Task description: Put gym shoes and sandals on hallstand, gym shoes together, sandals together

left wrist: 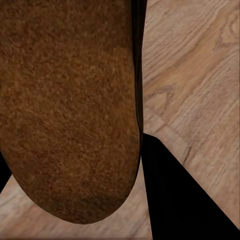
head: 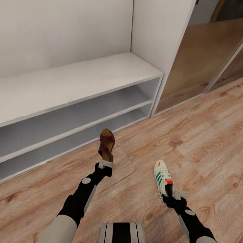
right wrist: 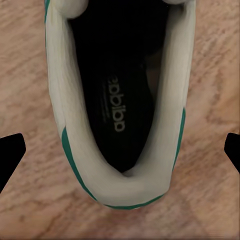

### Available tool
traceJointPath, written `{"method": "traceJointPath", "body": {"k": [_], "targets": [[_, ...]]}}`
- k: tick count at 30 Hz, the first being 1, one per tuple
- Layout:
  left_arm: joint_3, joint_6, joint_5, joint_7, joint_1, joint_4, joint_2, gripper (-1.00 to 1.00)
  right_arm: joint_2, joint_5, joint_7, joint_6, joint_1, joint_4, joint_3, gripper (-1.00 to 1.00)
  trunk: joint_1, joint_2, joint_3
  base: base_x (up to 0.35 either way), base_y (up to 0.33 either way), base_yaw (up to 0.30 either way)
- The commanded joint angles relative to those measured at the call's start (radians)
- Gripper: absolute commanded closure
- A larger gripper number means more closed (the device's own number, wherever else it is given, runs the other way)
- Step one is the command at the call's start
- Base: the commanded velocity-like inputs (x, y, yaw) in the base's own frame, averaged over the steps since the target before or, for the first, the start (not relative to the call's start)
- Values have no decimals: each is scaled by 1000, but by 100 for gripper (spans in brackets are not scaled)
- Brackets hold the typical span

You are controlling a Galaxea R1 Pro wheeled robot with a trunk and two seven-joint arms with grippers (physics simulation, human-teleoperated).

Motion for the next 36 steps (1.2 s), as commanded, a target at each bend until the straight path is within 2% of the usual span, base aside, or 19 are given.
{"method": "traceJointPath", "body": {"k": [1, 7, 15, 18, 36], "targets": [[0, 4, -12, -6, 0, -4, -1, 100, 1, 9, 8, -4, -1, 0, -9, -100, 0, 0, -1, 0, 0, 0], [-22, 5, -10, -7, -1, -5, -1, 100, 0, 9, 8, -4, -1, -1, -9, -100, 0, 0, -3, 0, 0, 0], [-25, 4, -10, -7, -2, -6, 0, 100, 0, 9, 8, -4, -1, -1, -9, -100, 3, -2, -40, 0, 0, 0], [-25, 3, -10, -7, -2, -6, 0, 100, -1, 9, 8, -3, -1, -1, -10, -100, 3, -2, -45, 0, 0, 0], [-26, -4, -10, -5, 3, -3, 0, 100, -1, 9, 8, -3, -1, -2, -11, -100, 3, -2, -48, 16, 0, 0]]}}
